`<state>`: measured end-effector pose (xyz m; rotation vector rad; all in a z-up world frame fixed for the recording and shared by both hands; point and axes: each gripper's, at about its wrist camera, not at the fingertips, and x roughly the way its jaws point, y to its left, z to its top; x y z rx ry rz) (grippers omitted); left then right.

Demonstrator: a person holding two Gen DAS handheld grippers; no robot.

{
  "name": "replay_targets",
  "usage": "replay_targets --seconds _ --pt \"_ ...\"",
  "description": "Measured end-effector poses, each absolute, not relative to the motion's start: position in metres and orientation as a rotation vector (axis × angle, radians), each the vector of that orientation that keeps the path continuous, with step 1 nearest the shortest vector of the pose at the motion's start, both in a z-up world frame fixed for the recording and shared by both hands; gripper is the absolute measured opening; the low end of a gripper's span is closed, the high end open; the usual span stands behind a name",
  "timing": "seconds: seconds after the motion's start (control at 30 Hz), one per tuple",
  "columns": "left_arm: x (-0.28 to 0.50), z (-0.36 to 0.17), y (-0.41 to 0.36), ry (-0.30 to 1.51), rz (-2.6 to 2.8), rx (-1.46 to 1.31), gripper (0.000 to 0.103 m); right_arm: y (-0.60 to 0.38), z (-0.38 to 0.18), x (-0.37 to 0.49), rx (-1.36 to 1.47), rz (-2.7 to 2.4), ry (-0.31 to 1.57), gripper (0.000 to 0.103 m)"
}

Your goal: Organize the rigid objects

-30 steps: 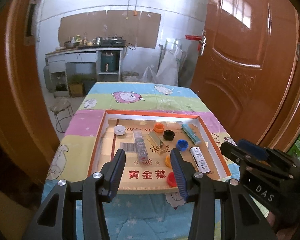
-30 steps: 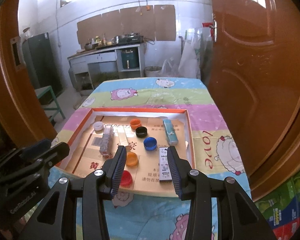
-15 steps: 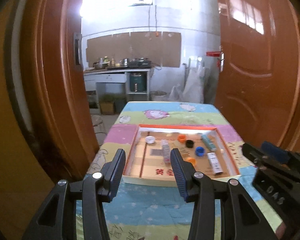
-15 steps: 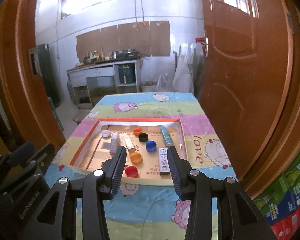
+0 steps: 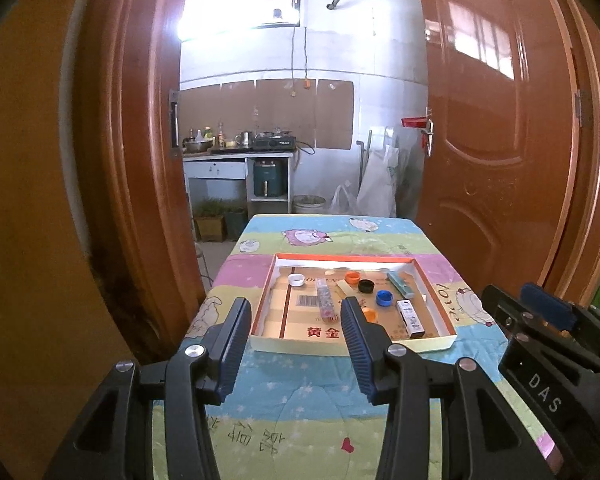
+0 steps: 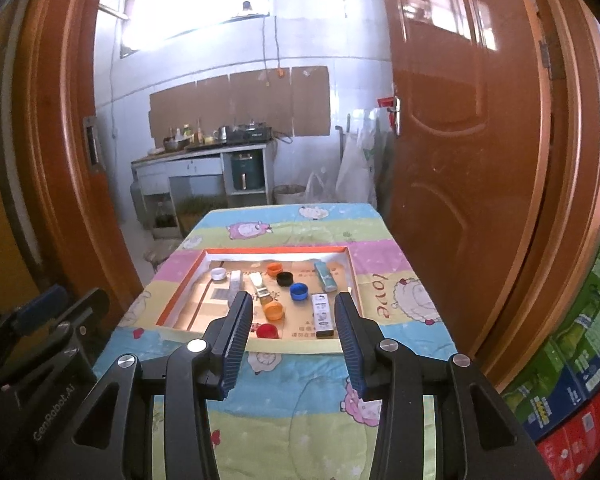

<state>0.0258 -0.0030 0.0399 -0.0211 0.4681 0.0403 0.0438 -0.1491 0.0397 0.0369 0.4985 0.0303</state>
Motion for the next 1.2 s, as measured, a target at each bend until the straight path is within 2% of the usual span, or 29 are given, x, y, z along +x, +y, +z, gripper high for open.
replay_targets --seconds 1.2 --pt "0.001 0.043 -0.002 0.445 0.021 -0.018 0.047 -0.138 0.044 0.015 0.0 0.056 0.463 0.044"
